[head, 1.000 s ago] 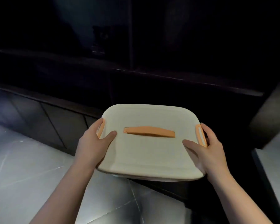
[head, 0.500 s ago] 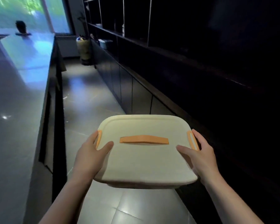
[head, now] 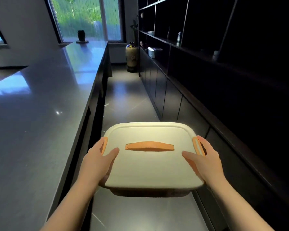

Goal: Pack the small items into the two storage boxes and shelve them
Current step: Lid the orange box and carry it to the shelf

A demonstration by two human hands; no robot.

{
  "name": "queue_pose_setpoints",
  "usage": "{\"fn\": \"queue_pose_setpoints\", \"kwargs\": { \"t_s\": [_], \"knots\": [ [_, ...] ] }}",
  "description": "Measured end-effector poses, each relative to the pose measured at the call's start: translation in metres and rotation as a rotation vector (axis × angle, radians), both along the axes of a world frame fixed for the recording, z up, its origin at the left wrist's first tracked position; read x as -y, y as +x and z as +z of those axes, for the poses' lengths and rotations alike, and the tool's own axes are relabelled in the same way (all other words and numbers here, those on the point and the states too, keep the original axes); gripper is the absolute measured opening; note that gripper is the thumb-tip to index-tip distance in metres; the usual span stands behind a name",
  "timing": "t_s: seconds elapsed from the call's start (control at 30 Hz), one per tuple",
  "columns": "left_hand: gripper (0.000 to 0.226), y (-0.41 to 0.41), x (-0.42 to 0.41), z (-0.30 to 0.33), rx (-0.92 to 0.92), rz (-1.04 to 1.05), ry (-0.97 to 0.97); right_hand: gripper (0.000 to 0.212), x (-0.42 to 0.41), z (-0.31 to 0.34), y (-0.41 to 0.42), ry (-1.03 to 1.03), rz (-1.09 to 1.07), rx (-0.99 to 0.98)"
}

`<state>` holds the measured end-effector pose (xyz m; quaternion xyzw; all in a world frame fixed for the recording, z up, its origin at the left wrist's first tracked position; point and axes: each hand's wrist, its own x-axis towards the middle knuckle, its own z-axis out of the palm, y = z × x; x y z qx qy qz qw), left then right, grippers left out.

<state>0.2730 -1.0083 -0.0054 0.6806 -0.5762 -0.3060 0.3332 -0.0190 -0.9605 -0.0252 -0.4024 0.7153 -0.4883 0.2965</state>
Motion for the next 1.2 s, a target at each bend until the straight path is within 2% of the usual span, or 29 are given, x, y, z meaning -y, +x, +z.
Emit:
{"fn": "queue_pose_setpoints", "kwargs": {
  "t_s": [0.3, 0.47, 0.63, 0.87, 1.2],
  "knots": [
    [0.067, 0.018, 0.183, -0.008, 0.009, 0.011, 0.024, 0.076, 0.190, 0.003, 0.014, 0.008, 0.046, -0.036],
    [0.071, 0.028, 0.303, -0.007, 0.004, -0.025, 0.005, 0.061, 0.299, 0.001, 0.027, 0.023, 0.057, -0.075],
    [0.074, 0.033, 0.415, 0.005, 0.017, -0.097, -0.002, 0.057, 0.395, 0.008, 0.032, 0.043, 0.019, -0.088],
    [0.069, 0.005, 0.558, 0.010, -0.001, -0.149, -0.022, 0.056, 0.528, 0.008, 0.011, 0.038, -0.035, -0.080],
    [0.073, -0.056, 0.763, -0.007, -0.006, -0.107, -0.010, 0.059, 0.730, 0.005, -0.051, 0.014, -0.049, -0.090]
  ]
}}
